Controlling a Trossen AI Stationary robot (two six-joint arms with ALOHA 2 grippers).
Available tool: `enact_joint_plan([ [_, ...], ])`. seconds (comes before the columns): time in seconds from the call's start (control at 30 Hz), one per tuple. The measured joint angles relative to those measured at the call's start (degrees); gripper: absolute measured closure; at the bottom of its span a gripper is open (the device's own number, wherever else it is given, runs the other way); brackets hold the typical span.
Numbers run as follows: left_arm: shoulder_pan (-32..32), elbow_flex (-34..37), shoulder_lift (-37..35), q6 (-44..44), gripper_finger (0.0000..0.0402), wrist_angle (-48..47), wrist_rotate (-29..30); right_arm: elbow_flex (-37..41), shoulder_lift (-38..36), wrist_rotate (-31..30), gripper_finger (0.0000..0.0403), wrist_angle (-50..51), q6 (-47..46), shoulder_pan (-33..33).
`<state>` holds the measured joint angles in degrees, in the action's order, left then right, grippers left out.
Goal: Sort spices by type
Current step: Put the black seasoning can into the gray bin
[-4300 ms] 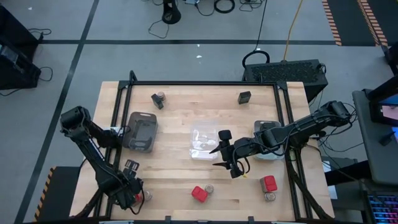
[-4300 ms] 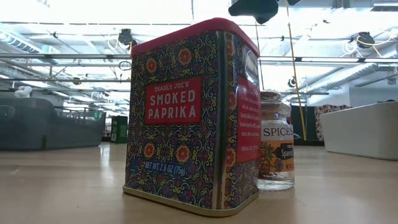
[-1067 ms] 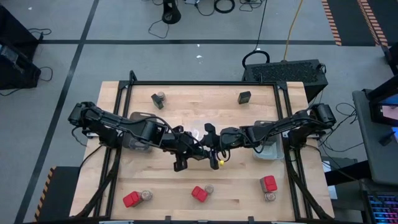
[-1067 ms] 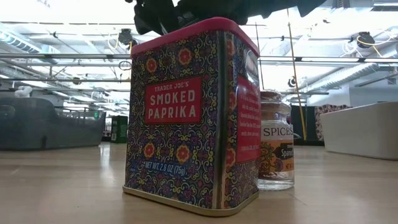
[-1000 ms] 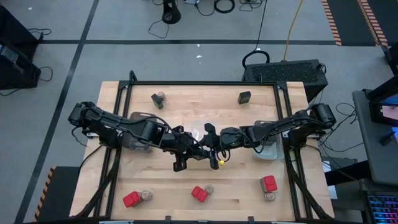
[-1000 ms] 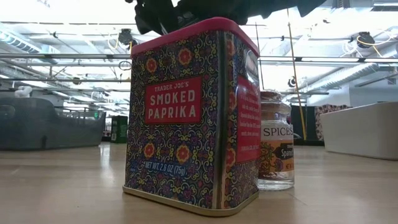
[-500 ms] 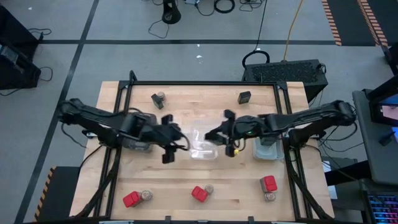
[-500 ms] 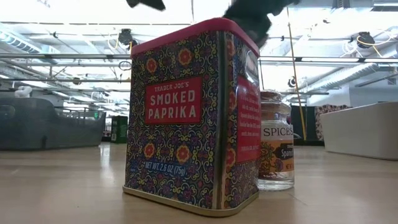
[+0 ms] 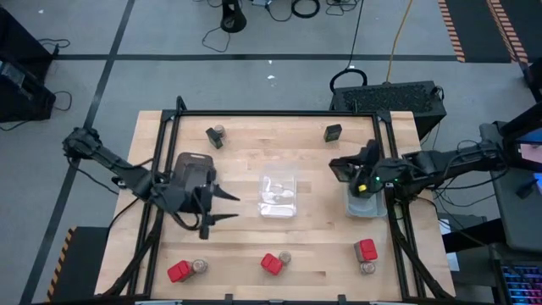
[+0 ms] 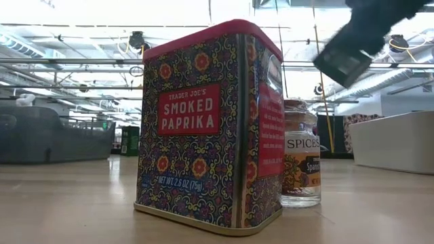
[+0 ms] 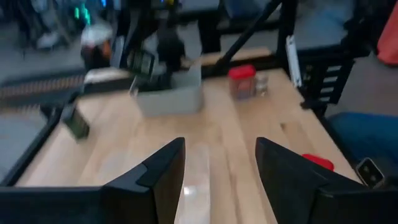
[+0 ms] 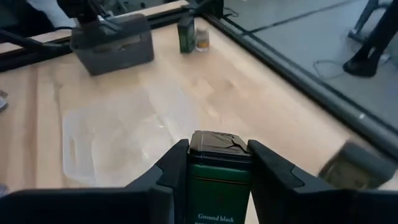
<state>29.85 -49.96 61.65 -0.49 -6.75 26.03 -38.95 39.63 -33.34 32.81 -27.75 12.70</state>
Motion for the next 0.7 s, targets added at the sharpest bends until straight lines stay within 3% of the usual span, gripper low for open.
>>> enact_joint_plan([
  [0.17, 0.3, 8.5, 0.4, 6.5, 0.0200, 17.3, -0.8, 5.6, -4.9, 2.5, 0.0292, 1.4, -3.4, 1.4],
  [0.33, 0.3, 13.0, 0.5, 8.4, 0.0200, 24.7, -1.0, 5.7, -7.0, 6.3, 0.0289, 5.0, -3.0, 2.2],
  [0.5, 0.2, 14.1, 0.5, 8.4, 0.0200, 25.5, -1.2, 5.7, -8.7, 14.2, 0.0291, 13.3, -5.5, 2.2],
  [0.7, 0.2, 14.1, 0.5, 8.4, 0.0200, 26.0, -1.3, 5.7, -8.8, 16.2, 0.0288, 15.1, -7.5, 2.4],
])
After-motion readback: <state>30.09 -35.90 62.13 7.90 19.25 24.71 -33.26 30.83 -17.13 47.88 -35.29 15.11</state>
